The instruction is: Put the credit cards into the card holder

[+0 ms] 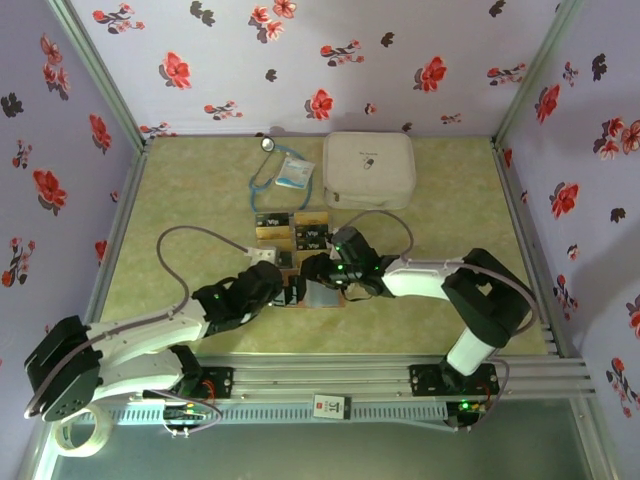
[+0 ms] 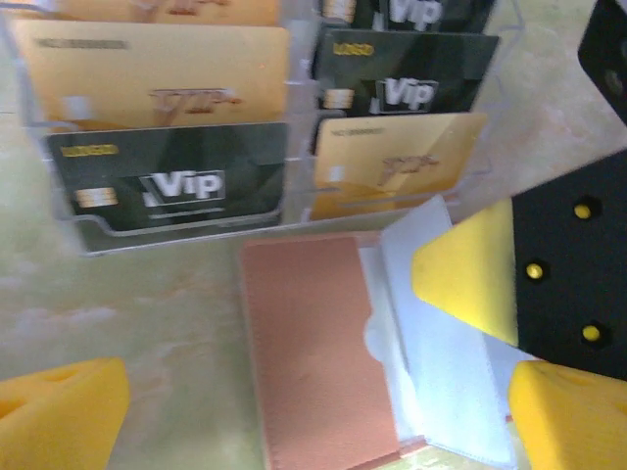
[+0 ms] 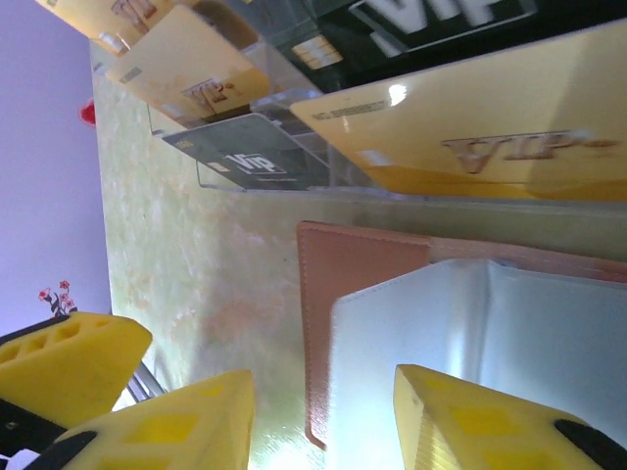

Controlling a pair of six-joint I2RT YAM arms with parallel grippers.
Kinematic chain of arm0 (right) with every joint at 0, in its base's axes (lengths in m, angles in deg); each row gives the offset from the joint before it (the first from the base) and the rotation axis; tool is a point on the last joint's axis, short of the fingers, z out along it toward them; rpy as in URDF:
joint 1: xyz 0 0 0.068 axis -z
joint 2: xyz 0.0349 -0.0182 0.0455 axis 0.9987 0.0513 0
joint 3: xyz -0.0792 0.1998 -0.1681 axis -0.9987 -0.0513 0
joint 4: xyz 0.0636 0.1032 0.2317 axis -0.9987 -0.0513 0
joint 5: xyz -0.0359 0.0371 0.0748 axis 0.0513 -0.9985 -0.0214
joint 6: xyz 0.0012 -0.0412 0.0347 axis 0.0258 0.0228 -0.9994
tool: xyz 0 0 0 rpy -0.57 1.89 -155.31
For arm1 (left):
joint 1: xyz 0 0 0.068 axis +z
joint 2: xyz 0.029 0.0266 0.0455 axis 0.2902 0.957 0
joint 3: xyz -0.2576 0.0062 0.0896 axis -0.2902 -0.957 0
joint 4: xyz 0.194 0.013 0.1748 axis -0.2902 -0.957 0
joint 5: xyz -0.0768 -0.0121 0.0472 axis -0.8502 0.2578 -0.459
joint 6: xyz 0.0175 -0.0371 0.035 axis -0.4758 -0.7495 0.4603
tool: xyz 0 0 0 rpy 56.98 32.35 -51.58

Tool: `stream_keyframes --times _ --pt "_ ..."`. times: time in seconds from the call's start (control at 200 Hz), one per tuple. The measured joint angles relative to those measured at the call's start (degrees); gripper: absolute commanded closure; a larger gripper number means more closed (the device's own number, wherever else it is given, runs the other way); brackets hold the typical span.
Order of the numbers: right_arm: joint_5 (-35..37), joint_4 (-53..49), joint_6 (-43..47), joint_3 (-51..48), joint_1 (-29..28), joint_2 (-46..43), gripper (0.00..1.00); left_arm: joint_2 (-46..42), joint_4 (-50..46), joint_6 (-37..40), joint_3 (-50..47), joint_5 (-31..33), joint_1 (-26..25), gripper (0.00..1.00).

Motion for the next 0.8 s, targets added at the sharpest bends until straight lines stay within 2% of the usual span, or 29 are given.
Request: stream_keyframes --times 0.245,0.485,0.64,0.8 --pt "0.0 0.8 -0.2 3.1 -3.4 7.0 0.57 -6.9 -3.3 -1.5 -2.1 1.3 3.9 0.00" --pt "0.0 1.7 -1.1 3.2 -3.8 7.6 0.56 -6.5 -4.7 -2.4 -3.1 1.3 4.4 0.00" --pt "0.7 -1.7 0.0 3.3 -3.6 3.7 0.55 -4.7 -5.5 -2.8 -3.1 1.2 5.3 0.00" --pt "2.7 -8.0 3.4 4.0 -1.2 -3.9 0.55 -4.2 -7.3 -2.2 -2.1 -2.0 13.2 0.00"
